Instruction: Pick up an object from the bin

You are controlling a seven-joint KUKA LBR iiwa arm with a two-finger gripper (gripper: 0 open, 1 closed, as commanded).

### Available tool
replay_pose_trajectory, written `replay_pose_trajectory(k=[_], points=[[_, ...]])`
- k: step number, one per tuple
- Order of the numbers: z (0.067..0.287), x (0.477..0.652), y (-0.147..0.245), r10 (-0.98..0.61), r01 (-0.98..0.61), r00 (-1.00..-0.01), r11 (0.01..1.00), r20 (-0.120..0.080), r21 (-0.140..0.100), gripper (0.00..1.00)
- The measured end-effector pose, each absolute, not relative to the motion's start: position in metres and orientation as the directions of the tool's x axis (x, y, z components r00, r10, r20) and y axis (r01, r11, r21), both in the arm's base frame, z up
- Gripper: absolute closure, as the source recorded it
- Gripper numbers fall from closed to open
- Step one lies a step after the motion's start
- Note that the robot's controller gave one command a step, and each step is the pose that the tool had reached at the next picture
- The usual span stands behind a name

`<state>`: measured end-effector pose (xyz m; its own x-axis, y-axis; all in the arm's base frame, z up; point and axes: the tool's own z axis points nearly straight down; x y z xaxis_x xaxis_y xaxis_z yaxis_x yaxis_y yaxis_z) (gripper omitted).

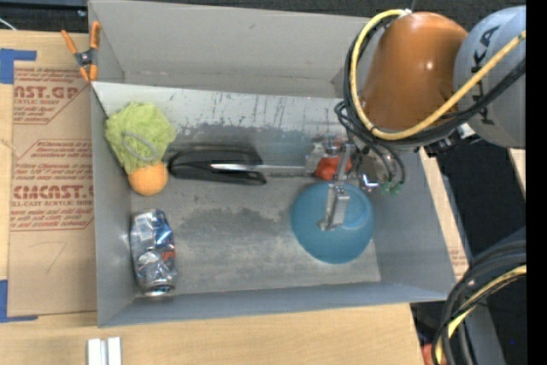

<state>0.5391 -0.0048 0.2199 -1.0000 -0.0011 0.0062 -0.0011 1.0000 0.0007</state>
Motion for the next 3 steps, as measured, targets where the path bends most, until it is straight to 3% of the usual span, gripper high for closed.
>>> replay_pose_trajectory(k=[1,2,3], points=[[0.225,0.541,-0.005,-0.001,-0.001,-1.000,1.000,-0.002,0.001,0.00],[0.066,0.588,0.018,-0.027,-0.027,-1.000,1.000,0.002,0.000,0.00],[0.160,0.591,0.039,-0.006,-0.006,-1.000,1.000,-0.012,0.002,0.00]])
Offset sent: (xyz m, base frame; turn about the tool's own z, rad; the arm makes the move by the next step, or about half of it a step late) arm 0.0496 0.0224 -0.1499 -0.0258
